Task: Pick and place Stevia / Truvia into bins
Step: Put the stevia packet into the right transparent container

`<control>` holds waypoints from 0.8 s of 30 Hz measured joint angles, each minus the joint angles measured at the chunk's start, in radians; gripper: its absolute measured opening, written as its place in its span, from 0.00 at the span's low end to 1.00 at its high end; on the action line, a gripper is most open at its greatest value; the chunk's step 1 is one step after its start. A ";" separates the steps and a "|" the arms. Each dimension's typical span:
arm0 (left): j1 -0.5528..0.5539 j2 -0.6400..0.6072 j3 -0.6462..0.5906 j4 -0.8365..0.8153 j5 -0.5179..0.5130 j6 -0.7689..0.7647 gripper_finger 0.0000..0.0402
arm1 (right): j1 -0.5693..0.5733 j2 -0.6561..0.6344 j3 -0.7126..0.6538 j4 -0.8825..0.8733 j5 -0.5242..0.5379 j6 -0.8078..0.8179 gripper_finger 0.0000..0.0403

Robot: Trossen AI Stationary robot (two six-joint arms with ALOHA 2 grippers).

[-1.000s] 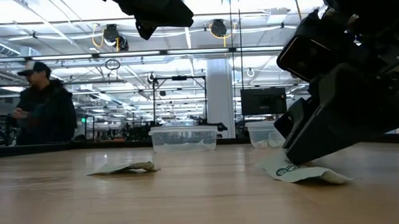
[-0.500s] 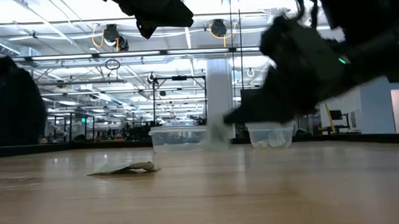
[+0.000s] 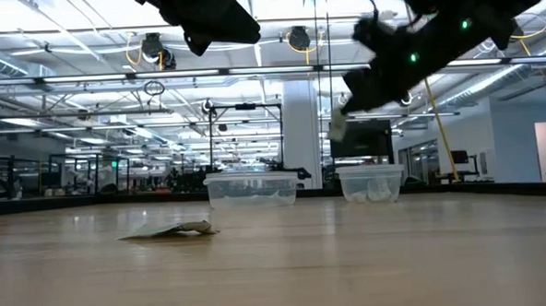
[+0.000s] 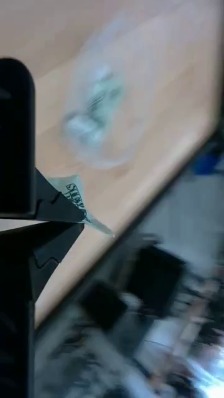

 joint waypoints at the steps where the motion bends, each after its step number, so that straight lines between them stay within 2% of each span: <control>1: 0.000 0.000 0.000 0.000 0.000 0.000 0.18 | -0.031 -0.016 0.000 -0.083 -0.038 0.052 0.00; 4: 0.000 0.000 0.000 0.001 0.000 0.000 0.18 | -0.138 -0.037 -0.001 -0.282 -0.158 0.185 0.00; 6: 0.000 0.000 0.000 0.000 0.000 0.000 0.18 | -0.199 -0.036 -0.008 -0.321 -0.217 0.215 0.00; 11: 0.000 0.000 0.000 0.001 0.000 -0.002 0.18 | -0.279 -0.036 -0.053 -0.226 -0.294 0.160 0.00; 18: 0.000 0.000 0.000 0.001 0.001 -0.001 0.18 | -0.323 -0.037 -0.125 -0.060 -0.539 0.062 0.03; 24: 0.000 0.000 0.000 0.001 0.001 0.002 0.18 | -0.323 -0.037 -0.148 -0.055 -0.539 0.058 0.13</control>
